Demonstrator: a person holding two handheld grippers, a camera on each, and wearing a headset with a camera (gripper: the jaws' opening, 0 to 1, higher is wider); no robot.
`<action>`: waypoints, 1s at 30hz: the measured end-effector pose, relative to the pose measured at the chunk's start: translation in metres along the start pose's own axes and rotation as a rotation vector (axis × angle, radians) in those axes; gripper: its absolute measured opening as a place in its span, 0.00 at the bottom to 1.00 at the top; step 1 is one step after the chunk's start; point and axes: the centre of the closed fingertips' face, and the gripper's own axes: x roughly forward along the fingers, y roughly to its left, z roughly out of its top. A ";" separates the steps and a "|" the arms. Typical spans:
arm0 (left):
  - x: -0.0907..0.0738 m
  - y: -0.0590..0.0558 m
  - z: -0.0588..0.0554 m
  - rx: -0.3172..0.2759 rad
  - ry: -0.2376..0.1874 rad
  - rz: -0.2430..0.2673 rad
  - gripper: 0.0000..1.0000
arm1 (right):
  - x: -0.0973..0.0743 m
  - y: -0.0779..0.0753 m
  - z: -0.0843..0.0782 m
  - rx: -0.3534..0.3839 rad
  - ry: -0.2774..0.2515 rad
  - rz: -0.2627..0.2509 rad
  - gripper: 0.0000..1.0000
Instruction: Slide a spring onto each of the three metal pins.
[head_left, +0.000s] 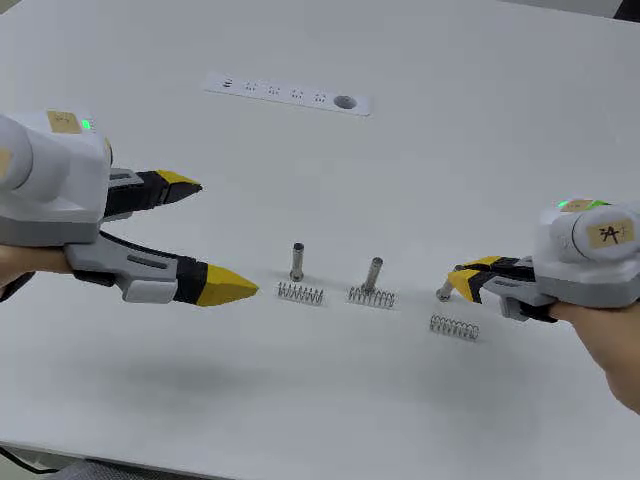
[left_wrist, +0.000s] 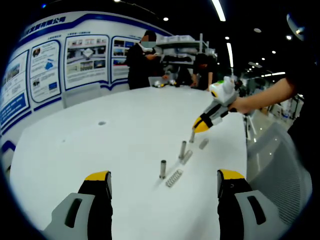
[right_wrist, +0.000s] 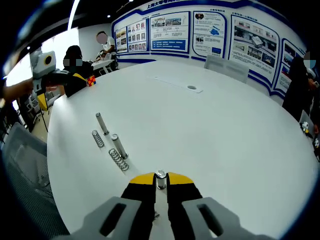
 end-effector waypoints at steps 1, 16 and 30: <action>0.000 0.000 0.000 0.000 0.000 0.000 0.89 | 0.000 0.000 0.000 0.003 0.003 0.003 0.09; -0.003 -0.001 0.003 -0.010 -0.016 -0.001 0.89 | -0.009 -0.001 -0.004 -0.003 0.016 0.028 0.18; -0.003 0.003 0.000 -0.021 -0.005 0.009 0.89 | -0.018 0.019 -0.030 -0.196 0.049 0.220 0.24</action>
